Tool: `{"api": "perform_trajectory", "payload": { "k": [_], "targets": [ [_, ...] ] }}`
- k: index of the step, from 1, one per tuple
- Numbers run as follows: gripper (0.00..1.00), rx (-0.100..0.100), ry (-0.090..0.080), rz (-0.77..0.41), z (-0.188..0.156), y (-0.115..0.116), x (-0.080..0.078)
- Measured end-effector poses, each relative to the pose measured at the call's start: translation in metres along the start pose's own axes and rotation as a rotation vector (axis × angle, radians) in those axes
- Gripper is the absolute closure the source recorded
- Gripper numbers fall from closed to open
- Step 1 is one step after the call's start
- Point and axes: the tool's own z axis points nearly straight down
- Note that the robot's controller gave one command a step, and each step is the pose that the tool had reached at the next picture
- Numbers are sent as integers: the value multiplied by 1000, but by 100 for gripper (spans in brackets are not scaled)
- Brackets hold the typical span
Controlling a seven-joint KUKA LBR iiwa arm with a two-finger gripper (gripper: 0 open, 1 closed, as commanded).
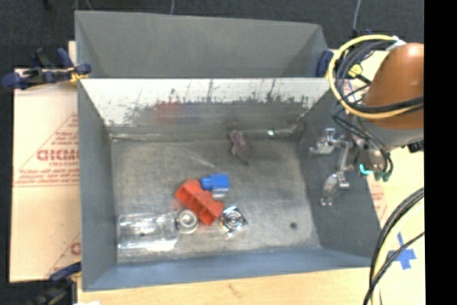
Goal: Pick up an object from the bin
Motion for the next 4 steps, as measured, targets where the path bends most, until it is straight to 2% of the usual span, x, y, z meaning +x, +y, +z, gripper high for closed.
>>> {"api": "perform_trajectory", "payload": {
  "k": [1, 2, 3, 4],
  "targets": [
    [0, -4, -5, 46, 30, 64, -26],
    [0, -4, -9, 92, 45, 109, -45],
    [0, -2, -9, 143, 60, 121, -74],
    [100, 1, -8, 140, 59, 120, -74]
  ]
}}
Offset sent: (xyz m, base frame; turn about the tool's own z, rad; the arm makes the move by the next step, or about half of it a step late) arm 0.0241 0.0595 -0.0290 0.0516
